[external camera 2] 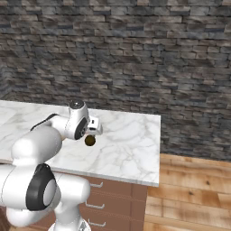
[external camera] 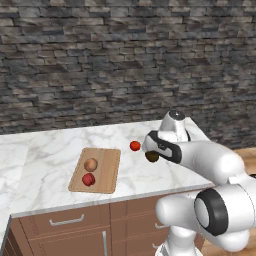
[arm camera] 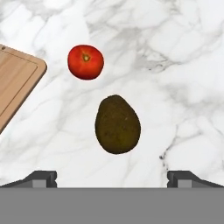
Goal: Place the avocado, onion, tomato, and bell pepper on the cutting board.
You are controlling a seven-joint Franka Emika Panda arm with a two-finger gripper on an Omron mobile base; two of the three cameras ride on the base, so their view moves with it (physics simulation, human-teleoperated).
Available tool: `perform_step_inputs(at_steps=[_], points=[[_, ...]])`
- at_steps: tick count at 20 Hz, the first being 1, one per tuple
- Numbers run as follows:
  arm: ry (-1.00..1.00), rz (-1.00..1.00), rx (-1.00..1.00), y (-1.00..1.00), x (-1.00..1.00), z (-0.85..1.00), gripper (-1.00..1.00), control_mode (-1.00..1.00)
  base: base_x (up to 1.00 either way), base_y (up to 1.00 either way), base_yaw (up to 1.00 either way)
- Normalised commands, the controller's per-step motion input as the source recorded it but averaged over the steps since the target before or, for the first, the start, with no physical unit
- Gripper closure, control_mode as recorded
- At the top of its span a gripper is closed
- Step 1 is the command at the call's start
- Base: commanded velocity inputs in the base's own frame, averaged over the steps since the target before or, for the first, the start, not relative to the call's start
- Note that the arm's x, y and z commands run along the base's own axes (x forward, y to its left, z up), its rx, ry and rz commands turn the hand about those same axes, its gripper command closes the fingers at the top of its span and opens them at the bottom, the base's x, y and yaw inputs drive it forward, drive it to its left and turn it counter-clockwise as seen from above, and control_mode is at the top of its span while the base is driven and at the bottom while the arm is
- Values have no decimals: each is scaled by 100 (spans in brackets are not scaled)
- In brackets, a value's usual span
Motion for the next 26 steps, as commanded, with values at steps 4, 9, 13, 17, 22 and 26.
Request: perform_step_inputs(at_steps=[4,9,13,17,22,26], points=[[0,0,0,0,16,-19,-100,-100,0,0,0],[0,0,0,0,15,-15,-100,-100,0,0,0],[0,0,0,0,11,-16,-100,-100,0,0,0],[0,0,0,0,14,-21,-100,-100,0,0,0],[0,0,0,0,14,-21,-100,-100,0,0,0],[0,0,0,0,13,-21,-100,-100,0,0,0]])
